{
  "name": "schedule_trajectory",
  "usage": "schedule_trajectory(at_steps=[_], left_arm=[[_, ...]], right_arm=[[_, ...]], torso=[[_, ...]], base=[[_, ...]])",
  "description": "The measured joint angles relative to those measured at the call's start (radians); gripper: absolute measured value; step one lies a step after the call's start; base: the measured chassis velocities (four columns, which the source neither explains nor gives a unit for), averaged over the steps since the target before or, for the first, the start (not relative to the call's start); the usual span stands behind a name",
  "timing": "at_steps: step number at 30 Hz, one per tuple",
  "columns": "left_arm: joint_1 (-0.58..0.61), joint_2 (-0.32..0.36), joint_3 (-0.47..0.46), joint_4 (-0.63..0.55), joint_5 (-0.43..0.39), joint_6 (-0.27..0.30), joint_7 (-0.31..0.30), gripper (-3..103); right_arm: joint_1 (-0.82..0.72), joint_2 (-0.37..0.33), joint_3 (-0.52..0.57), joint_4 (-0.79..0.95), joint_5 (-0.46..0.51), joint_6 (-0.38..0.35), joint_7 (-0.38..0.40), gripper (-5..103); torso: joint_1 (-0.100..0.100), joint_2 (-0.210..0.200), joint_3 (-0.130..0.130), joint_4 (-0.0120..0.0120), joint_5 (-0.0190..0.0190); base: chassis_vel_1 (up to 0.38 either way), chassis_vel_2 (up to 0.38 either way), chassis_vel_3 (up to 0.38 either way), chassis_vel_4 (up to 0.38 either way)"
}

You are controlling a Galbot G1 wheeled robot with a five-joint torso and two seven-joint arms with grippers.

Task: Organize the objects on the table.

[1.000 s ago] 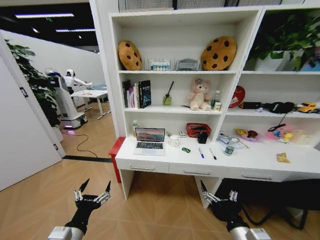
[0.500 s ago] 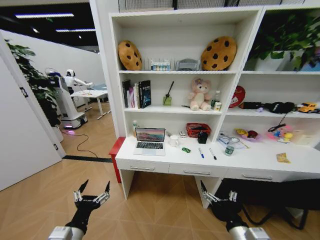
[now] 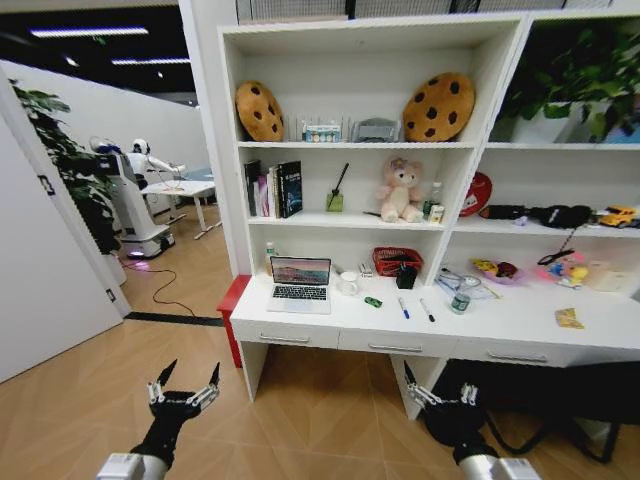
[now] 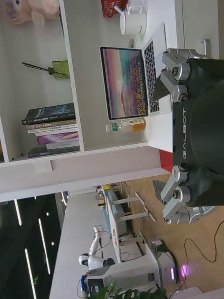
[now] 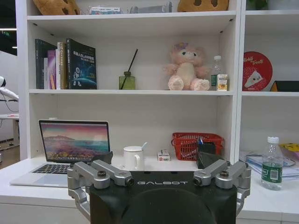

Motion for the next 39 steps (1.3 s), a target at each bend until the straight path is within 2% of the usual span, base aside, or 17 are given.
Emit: schedule_trajectory(at_steps=[5, 27, 32, 38, 39], left_arm=[[0.001, 0.001, -0.002, 0.002, 0.0, -0.001, 0.0, 93], [0.004, -0.001, -0.001, 0.014, 0.007, -0.003, 0.001, 96], [0.004, 0.001, 0.0, 0.014, 0.007, -0.003, 0.001, 96], [-0.018, 0.013, 0.0, 0.097, 0.007, -0.035, -0.002, 99], [-0.024, 0.02, -0.004, 0.109, 0.004, -0.037, -0.003, 95]], right_arm=[[0.0, 0.002, -0.002, 0.0, -0.01, 0.001, -0.002, 100], [-0.001, 0.001, -0.008, 0.001, -0.012, 0.005, -0.004, 100], [0.004, 0.0, -0.007, -0.012, -0.038, 0.056, 0.006, 100], [0.001, -0.003, -0.006, -0.027, -0.052, 0.07, -0.023, 100], [0.001, -0.004, -0.007, -0.031, -0.051, 0.071, -0.029, 100]], torso=[[0.0, 0.0, 0.0, -0.0003, -0.0002], [0.0, 0.0, 0.0, -0.0001, 0.0001], [0.0, 0.0, 0.0, 0.0002, 0.0001], [0.0, 0.0, 0.0, -0.0001, -0.0003], [-0.001, 0.0, 0.0, 0.0001, -0.0003]], base=[[-0.206, 0.196, 0.198, -0.209], [-0.18, 0.178, 0.184, -0.19], [-0.203, 0.211, 0.19, -0.191], [-0.006, 0.011, -0.004, -0.005], [0.065, -0.058, -0.022, 0.049]])
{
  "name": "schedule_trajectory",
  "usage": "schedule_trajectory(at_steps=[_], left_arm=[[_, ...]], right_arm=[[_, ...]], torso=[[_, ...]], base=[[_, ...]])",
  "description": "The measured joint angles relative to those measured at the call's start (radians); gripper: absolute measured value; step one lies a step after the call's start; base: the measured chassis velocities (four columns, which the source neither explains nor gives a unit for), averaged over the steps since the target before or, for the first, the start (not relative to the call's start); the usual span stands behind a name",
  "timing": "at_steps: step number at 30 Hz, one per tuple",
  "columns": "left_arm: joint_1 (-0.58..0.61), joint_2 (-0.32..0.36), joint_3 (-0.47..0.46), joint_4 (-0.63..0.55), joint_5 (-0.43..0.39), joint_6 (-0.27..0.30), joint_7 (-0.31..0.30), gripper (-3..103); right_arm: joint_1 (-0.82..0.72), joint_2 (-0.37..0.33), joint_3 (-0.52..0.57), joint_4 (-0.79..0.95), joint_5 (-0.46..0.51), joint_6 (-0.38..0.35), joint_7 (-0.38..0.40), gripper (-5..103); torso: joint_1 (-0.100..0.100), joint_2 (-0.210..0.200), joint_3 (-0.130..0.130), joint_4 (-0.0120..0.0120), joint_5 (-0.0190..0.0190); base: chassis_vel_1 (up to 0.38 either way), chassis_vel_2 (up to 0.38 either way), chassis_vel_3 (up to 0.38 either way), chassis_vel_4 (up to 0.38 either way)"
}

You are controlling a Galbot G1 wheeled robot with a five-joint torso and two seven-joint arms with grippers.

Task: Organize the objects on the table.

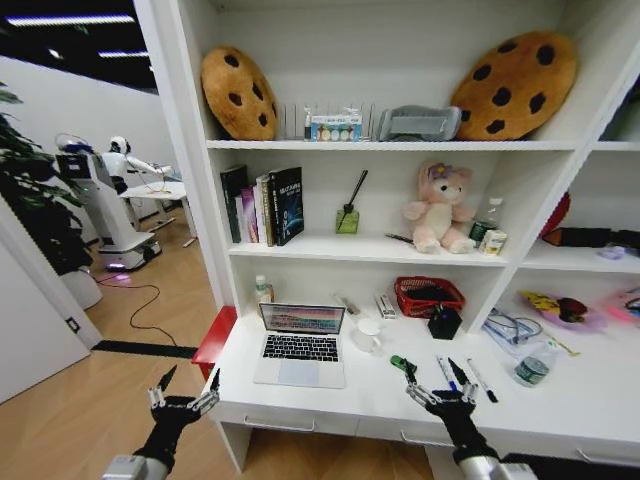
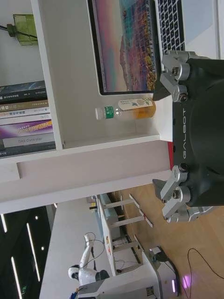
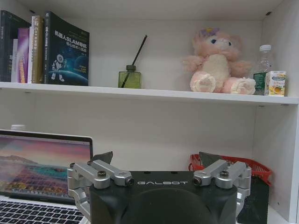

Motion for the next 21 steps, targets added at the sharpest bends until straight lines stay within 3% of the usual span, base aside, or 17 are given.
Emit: schedule_trajectory(at_steps=[7, 10, 11, 13, 14, 17, 18, 19, 20, 21], left_arm=[[-0.024, 0.066, -0.035, -0.004, -0.067, 0.013, 0.007, 74], [-0.046, 0.158, -0.055, -0.008, -0.132, 0.039, 0.006, 57], [-0.046, 0.158, -0.055, -0.008, -0.132, 0.039, 0.006, 57], [-0.088, 0.256, -0.065, 0.025, -0.18, 0.051, 0.005, 46], [-0.088, 0.256, -0.065, 0.025, -0.18, 0.051, 0.005, 46], [-0.186, 0.374, -0.075, 0.15, -0.232, 0.039, 0.012, 36], [-0.186, 0.374, -0.075, 0.15, -0.232, 0.039, 0.012, 36], [-0.242, 0.429, -0.075, 0.213, -0.248, 0.033, 0.017, 25], [-0.242, 0.429, -0.075, 0.213, -0.248, 0.033, 0.017, 25], [-0.284, 0.474, -0.067, 0.25, -0.266, 0.033, 0.02, 19]], right_arm=[[0.01, -0.002, 0.001, -0.011, 0.004, 0.001, -0.006, 100], [0.017, 0.001, 0.002, -0.023, 0.001, 0.005, -0.006, 100], [0.017, 0.001, 0.002, -0.023, 0.001, 0.005, -0.006, 100], [0.019, 0.0, 0.001, -0.037, -0.004, 0.01, -0.008, 100], [0.019, 0.0, 0.001, -0.037, -0.004, 0.01, -0.008, 100], [0.02, 0.0, 0.002, -0.053, -0.005, 0.023, -0.02, 100], [0.02, 0.0, 0.002, -0.053, -0.005, 0.023, -0.02, 100], [0.02, 0.001, 0.002, -0.06, -0.004, 0.028, -0.025, 100], [0.02, 0.001, 0.002, -0.06, -0.004, 0.028, -0.025, 100], [0.02, 0.002, 0.003, -0.066, -0.003, 0.03, -0.027, 100]], torso=[[0.0, 0.0, 0.0, -0.0001, 0.0001], [0.001, 0.0, 0.0, 0.0001, 0.0002], [0.001, 0.0, 0.0, 0.0001, 0.0002], [0.001, 0.0, 0.0, -0.0003, 0.0002], [0.001, 0.0, 0.0, -0.0003, 0.0002], [0.001, 0.0, 0.0, -0.0001, -0.0003], [0.001, 0.0, 0.0, -0.0001, -0.0003], [0.001, 0.0, 0.0, -0.0001, -0.0006], [0.001, 0.0, 0.0, -0.0001, -0.0006], [0.001, 0.0, 0.0, 0.0, -0.0003]], base=[[0.03, -0.024, -0.027, 0.026], [0.0, 0.0, 0.0, 0.0], [0.0, 0.0, 0.0, 0.0], [0.0, 0.0, 0.0, 0.0], [0.0, 0.0, 0.0, 0.0], [0.0, 0.0, 0.0, 0.0], [0.0, 0.0, 0.0, 0.0], [0.0, 0.0, 0.0, 0.0], [0.0, 0.0, 0.0, 0.0], [0.0, 0.0, 0.0, 0.0]])
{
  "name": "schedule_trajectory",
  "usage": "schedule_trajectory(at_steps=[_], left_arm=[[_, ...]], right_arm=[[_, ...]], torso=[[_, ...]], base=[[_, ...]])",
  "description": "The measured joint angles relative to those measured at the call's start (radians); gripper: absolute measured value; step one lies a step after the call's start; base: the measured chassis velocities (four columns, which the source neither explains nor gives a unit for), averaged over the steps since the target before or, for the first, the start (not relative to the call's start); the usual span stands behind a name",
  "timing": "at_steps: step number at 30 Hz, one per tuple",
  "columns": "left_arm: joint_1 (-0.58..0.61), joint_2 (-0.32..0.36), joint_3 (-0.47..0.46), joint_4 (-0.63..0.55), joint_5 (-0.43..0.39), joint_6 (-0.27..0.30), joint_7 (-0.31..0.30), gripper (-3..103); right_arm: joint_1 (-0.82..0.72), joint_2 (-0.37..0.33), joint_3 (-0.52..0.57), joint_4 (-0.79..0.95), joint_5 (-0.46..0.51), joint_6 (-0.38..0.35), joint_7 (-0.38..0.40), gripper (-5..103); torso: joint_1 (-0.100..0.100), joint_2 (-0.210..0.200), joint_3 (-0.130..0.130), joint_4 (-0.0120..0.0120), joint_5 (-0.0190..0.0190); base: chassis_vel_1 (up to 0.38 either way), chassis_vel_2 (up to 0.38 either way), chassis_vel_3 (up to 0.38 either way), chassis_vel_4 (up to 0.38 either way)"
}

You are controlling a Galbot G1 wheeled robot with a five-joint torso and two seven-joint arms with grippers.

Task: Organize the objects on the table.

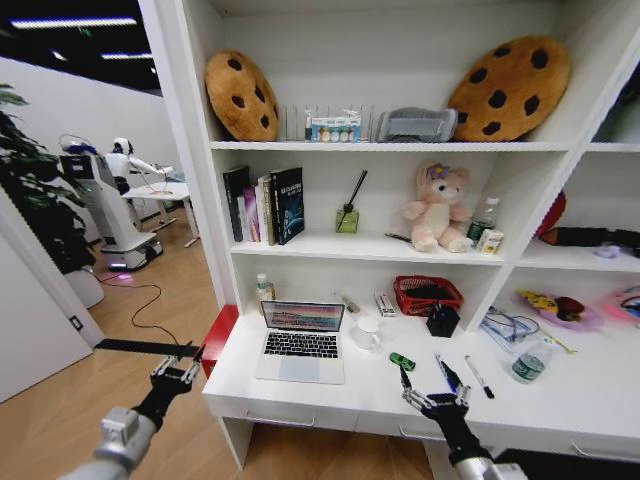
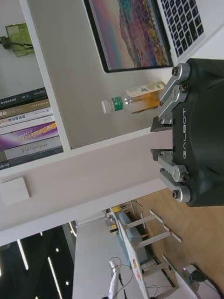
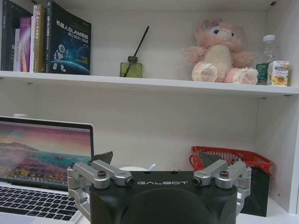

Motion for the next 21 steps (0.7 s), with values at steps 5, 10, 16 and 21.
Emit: schedule_trajectory(at_steps=[5, 10, 16, 21], left_arm=[[-0.117, 0.158, 0.035, 0.095, -0.06, -0.017, 0.054, 4], [-0.207, 0.278, 0.042, 0.236, -0.06, -0.091, 0.185, 0], [-0.347, 0.35, 0.146, 0.329, -0.053, -0.113, 0.265, 0], [-0.584, 0.383, 0.36, 0.428, -0.01, -0.111, 0.286, 0]], right_arm=[[0.0, -0.001, 0.01, -0.015, 0.009, 0.005, -0.003, 100], [-0.001, -0.006, 0.022, -0.029, 0.018, 0.013, -0.005, 100], [0.0, -0.007, 0.022, -0.045, 0.028, 0.017, -0.009, 100], [0.009, -0.007, 0.016, -0.052, 0.027, 0.024, -0.015, 100]], torso=[[0.0, 0.0, 0.0, -0.0005, 0.0003], [0.0, 0.0, 0.0, -0.0002, 0.0005], [0.0, 0.0, 0.0, 0.0001, 0.0006], [0.0, 0.0, 0.0, -0.0003, 0.0007]], base=[[0.0, 0.0, 0.0, 0.0], [0.0, 0.0, 0.0, 0.0], [0.0, 0.0, 0.0, 0.0], [0.0, 0.0, 0.0, 0.0]])
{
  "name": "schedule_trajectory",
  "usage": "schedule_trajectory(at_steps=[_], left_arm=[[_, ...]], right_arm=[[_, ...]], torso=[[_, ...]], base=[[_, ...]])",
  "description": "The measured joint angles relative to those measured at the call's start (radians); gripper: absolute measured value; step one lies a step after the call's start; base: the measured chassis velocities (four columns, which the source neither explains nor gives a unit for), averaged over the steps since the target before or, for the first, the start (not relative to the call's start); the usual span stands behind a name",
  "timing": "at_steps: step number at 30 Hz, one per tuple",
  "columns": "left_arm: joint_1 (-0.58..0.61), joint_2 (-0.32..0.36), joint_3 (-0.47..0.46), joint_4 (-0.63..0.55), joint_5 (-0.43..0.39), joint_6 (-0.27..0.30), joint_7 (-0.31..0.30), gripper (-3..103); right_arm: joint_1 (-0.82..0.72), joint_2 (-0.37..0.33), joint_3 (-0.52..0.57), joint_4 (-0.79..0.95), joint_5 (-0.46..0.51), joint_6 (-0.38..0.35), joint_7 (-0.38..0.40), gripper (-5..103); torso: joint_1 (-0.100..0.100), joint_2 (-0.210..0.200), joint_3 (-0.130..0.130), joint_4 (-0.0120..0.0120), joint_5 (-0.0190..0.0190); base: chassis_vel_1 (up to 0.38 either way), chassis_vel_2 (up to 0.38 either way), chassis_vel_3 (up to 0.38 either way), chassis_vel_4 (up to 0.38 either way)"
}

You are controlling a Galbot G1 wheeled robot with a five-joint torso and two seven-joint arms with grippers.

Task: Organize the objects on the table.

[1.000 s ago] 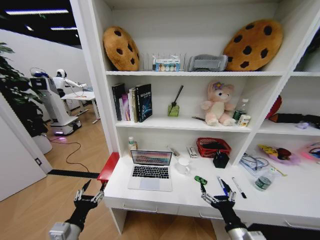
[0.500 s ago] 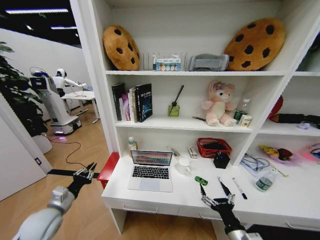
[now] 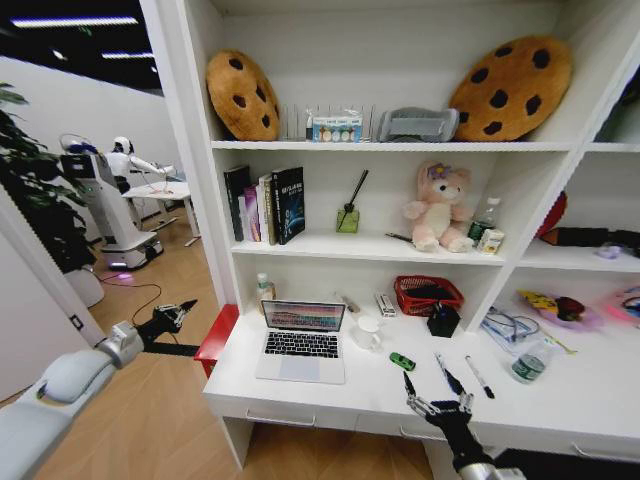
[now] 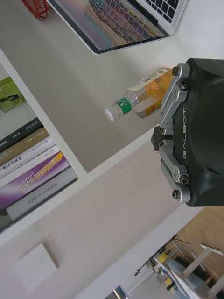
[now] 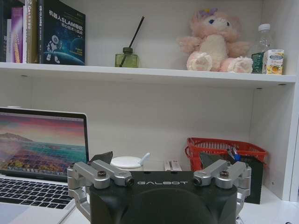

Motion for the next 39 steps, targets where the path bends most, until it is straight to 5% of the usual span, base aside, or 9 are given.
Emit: schedule_trajectory(at_steps=[7, 10, 19, 29, 39], left_arm=[[-0.22, 0.001, 0.208, 0.059, 0.036, -0.029, 0.038, 0], [-0.343, 0.024, 0.35, 0.052, 0.035, -0.069, 0.1, 0], [-0.581, 0.017, 0.545, 0.031, 0.043, -0.066, 0.181, 0], [-0.882, -0.138, 0.865, 0.135, 0.092, -0.064, 0.211, 0], [-0.932, -0.216, 0.944, 0.205, 0.142, -0.096, 0.212, 0]], right_arm=[[-0.008, 0.0, 0.013, -0.001, 0.032, 0.018, -0.019, 100], [-0.008, 0.0, 0.016, -0.01, 0.044, 0.061, -0.054, 100], [-0.002, 0.013, 0.011, -0.022, 0.024, 0.079, -0.067, 100], [-0.02, 0.038, 0.044, -0.053, 0.037, 0.116, -0.071, 100], [-0.023, 0.04, 0.066, -0.073, 0.066, 0.124, -0.068, 100]], torso=[[0.0, 0.0, 0.0, 0.0004, -0.0002], [0.0, 0.0, 0.0, 0.0, 0.0], [0.0, 0.0, 0.0, 0.0001, 0.0002], [0.0, 0.0, 0.0, -0.0001, 0.0], [0.0, 0.0, 0.0, 0.0004, -0.0001]], base=[[0.0, 0.0, 0.0, 0.0], [0.0, 0.0, 0.0, 0.0], [0.0, 0.0, 0.0, 0.0], [0.0, 0.0, 0.0, 0.0], [0.0, 0.0, 0.0, 0.0]])
